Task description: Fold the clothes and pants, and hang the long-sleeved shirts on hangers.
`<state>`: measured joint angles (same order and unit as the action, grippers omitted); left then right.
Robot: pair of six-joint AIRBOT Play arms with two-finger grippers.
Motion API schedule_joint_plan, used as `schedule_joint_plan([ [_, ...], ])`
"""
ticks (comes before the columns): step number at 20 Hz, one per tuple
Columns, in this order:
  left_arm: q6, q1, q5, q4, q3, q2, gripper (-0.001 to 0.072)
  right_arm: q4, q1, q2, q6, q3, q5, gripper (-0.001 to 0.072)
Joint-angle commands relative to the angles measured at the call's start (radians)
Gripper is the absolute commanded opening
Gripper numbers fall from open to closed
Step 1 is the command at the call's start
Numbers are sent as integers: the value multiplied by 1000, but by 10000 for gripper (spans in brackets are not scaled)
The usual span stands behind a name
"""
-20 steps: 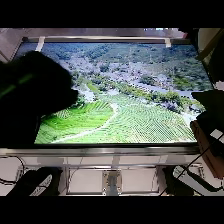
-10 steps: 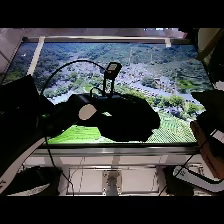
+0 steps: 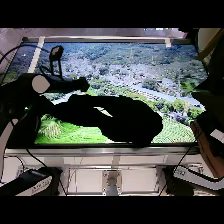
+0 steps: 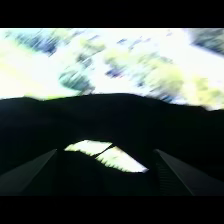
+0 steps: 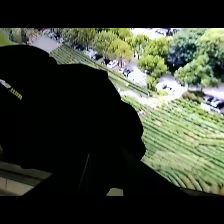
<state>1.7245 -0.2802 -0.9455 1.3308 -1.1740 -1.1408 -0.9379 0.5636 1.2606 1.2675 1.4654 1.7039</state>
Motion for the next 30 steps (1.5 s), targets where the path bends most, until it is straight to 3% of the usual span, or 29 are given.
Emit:
schedule_joint_plan([
  [1, 3, 102, -28, 3, 161, 9, 705, 26, -24, -9, -40, -297, -50, 515],
  [2, 3, 102, 25, 3, 206, 8, 705, 25, -44, -9, -44, -369, -85, 578],
  [6, 5, 157, 164, 12, 224, -16, 704, 24, -157, -8, -56, -568, -366, 577],
  [8, 69, 236, 201, 11, 224, -40, 704, 21, -221, -1, -57, -598, -478, 564],
  [12, 54, 328, 190, -38, 224, -137, 704, 13, -318, 76, -56, -599, -553, 557],
  [15, -151, 306, 159, -206, 224, -217, 703, 11, -336, 137, -56, -599, -546, 557],
  [17, -192, 286, 144, -251, 224, -263, 702, 13, -336, 148, -56, -599, -533, 557],
  [18, -192, 279, 145, -251, 224, -280, 650, 18, -336, 148, -56, -599, -527, 554],
  [19, -193, 275, 146, -251, 224, -292, 440, 22, -336, 148, -56, -599, -517, 548],
  [20, -197, 275, 151, -251, 224, -298, 132, 24, -336, 148, -56, -599, -512, 548],
  [21, -223, 276, 169, -251, 223, -298, 2, 25, -336, 148, -56, -599, -512, 548],
  [22, -226, 277, 183, -250, 220, -298, 6, 25, -336, 149, -56, -599, -512, 546],
  [23, -226, 283, 186, -234, 205, -298, 6, 25, -336, 149, -56, -599, -511, 474],
  [24, -226, 290, 182, -209, 180, -296, 5, 25, -336, 149, -56, -599, -507, 179],
  [25, -225, 299, 174, -169, 143, -288, 5, 24, -336, 149, -57, -599, -506, 45],
  [30, -217, 373, 63, 139, -106, -182, 5, -7, -333, 93, -59, -492, -430, 26],
])
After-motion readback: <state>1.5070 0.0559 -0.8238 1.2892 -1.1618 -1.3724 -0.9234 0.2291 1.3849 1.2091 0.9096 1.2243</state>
